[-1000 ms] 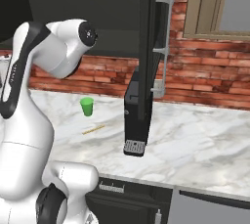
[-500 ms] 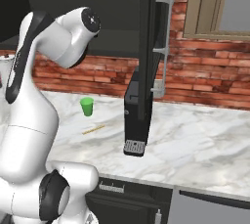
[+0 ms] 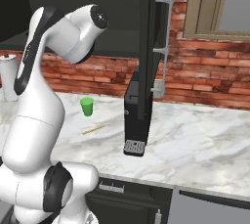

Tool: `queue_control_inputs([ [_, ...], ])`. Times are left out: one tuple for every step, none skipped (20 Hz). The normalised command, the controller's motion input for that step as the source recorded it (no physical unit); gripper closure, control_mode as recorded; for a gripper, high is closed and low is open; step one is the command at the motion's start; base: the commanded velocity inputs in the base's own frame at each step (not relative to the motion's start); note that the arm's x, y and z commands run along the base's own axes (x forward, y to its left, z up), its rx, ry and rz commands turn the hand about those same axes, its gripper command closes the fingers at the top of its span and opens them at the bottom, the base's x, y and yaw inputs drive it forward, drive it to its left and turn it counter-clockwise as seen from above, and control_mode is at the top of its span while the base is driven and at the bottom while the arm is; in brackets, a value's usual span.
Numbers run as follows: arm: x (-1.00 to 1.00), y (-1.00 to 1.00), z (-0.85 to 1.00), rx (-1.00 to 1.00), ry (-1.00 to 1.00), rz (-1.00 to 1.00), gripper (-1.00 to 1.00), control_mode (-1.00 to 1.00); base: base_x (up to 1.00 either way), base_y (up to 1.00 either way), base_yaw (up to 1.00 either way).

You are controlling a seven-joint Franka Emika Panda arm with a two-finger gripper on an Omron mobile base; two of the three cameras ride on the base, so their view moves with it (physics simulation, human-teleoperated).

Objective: Pick the pan from the cabinet and place it on the stove. Then turn on the stove burner for the pan.

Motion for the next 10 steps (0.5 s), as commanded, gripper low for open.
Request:
queue_control_inputs([
  [0.14,0.0,-0.12,0.0,-0.09,0.04,-1.0,-1.0,0.0,0.0,0.0],
  [0.12,0.0,-0.13,0.0,-0.09,0.03,-1.0,-1.0,0.0,0.0,0.0],
  [0.12,0.0,-0.14,0.0,-0.1,0.02,-1.0,-1.0,0.0,0.0,0.0],
  [0.13,0.0,-0.15,0.0,-0.11,0.03,-1.0,-1.0,0.0,0.0,0.0],
  [0.1,0.0,-0.16,-0.01,-0.12,0.02,-1.0,-1.0,0.0,0.0,0.0],
  [0.06,0.0,0.0,0.0,-0.07,0.01,-1.0,-1.0,0.0,0.0,0.0],
  [0.1,0.0,0.0,0.0,-0.03,0.0,-1.0,-1.0,0.0,0.0,0.0],
  [0.11,0.0,0.0,0.0,0.0,0.0,-1.0,-1.0,0.0,0.0,0.0],
  [0.11,0.0,0.0,0.0,0.0,0.0,-1.0,-1.0,0.0,0.0,0.0],
  [0.11,0.0,0.0,0.0,0.0,0.0,-1.0,-1.0,0.0,0.0,0.0],
])
